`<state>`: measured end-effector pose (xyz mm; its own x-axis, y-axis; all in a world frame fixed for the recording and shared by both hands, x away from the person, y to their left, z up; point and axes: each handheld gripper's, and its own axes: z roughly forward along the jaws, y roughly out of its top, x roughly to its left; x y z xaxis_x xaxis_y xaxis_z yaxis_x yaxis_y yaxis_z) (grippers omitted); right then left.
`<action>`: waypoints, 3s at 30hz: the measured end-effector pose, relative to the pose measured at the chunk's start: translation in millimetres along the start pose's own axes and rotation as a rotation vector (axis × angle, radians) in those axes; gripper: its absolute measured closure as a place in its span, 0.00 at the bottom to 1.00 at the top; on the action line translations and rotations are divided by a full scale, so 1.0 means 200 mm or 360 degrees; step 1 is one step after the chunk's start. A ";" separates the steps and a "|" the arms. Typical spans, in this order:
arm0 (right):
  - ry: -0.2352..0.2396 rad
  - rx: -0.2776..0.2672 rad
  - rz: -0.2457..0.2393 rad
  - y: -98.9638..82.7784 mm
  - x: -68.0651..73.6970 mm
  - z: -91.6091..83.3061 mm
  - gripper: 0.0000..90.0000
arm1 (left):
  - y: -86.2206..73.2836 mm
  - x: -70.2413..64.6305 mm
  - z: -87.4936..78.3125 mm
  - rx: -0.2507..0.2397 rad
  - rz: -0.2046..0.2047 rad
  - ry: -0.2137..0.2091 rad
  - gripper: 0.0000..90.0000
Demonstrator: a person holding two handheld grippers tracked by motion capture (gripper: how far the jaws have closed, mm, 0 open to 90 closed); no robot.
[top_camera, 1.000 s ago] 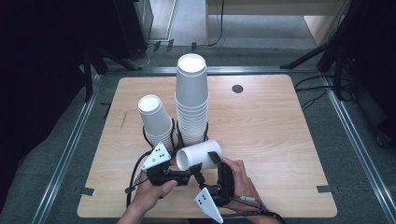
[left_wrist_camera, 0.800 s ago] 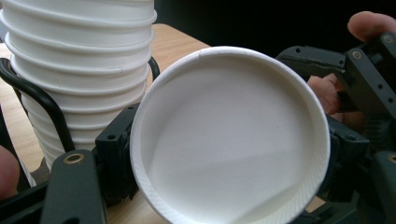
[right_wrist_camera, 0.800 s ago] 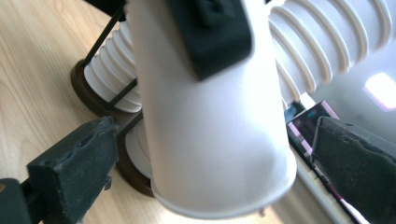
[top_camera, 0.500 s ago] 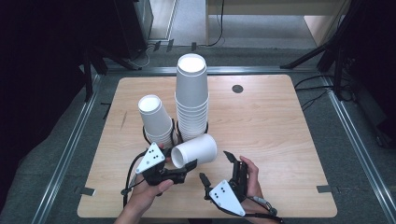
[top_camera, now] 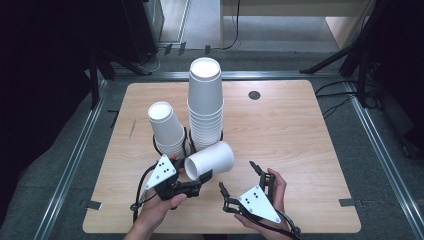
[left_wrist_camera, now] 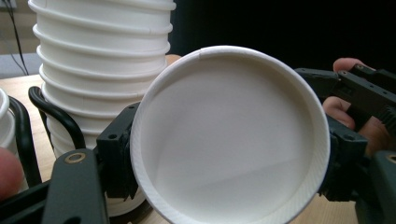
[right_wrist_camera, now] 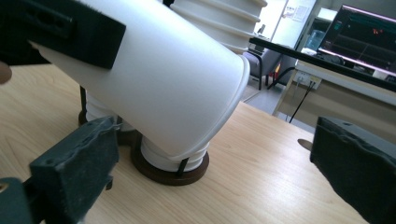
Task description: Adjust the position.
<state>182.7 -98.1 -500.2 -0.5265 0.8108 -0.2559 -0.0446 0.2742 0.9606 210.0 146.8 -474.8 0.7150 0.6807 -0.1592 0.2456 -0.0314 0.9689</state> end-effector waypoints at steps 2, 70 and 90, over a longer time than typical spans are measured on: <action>0.0007 0.0002 0.0080 0.01 0.00 -0.01 0.04 | 0.00 -0.01 0.00 -0.0011 0.0011 -0.0022 0.27; 0.0269 0.0268 0.2884 0.09 -0.08 0.11 0.00 | -0.08 -0.19 0.06 -0.0219 0.0073 0.0006 0.27; 0.0274 0.0197 0.2984 0.01 -0.09 0.16 0.09 | -0.10 -0.19 0.06 -0.0149 0.0093 -0.0038 0.25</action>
<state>218.6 -94.8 -497.0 0.1171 0.0129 0.9930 0.6602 -0.7480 -0.0681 185.4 113.8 -490.3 0.7418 0.6622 -0.1055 0.1416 -0.0010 0.9899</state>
